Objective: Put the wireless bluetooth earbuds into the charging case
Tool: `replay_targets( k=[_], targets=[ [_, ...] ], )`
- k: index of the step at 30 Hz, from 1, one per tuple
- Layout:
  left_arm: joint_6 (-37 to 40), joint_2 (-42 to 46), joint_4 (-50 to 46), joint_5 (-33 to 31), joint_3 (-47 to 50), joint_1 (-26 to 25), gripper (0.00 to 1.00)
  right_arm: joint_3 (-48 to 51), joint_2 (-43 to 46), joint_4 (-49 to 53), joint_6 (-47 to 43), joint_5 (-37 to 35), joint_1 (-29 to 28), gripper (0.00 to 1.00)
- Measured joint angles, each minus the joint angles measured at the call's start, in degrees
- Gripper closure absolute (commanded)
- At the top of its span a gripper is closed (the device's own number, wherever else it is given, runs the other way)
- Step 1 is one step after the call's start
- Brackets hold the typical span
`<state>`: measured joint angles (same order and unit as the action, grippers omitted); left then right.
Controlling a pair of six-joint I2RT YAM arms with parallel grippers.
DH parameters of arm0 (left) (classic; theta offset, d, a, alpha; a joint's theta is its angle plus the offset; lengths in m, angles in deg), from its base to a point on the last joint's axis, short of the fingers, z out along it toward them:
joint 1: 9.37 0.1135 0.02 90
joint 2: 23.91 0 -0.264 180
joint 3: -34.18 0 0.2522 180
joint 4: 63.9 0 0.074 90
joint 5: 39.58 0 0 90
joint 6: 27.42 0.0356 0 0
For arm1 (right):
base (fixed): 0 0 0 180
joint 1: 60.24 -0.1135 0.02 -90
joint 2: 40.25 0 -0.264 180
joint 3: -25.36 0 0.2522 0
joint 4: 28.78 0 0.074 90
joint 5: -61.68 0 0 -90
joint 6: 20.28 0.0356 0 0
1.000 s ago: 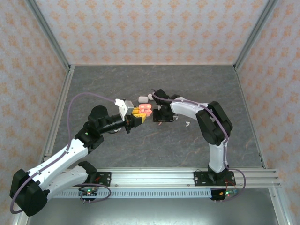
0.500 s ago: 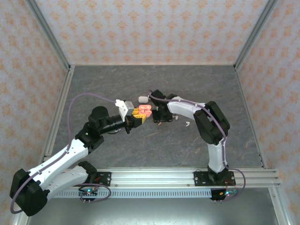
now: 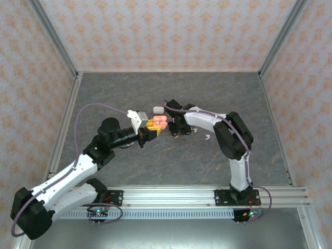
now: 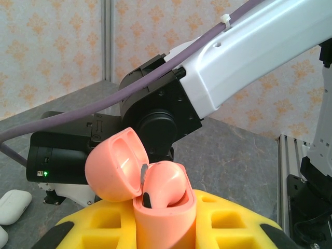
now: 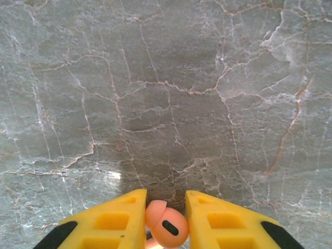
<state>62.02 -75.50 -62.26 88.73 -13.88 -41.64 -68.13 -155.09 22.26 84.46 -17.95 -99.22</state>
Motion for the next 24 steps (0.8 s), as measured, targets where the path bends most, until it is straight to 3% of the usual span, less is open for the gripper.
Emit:
replay_targets(
  k=[12, 24],
  targets=[
    [0.5, 1.1, -1.1, -1.3, 0.4, 0.0, 1.00, 2.8, 4.4, -0.3, -1.8, -1.0, -0.3, 0.79],
    [-2.2, 2.1, -0.6, -2.8, 4.2, 0.0, 1.00, 11.0, 26.9, -4.1, -6.7, -3.2, -0.3, 0.80]
  ],
)
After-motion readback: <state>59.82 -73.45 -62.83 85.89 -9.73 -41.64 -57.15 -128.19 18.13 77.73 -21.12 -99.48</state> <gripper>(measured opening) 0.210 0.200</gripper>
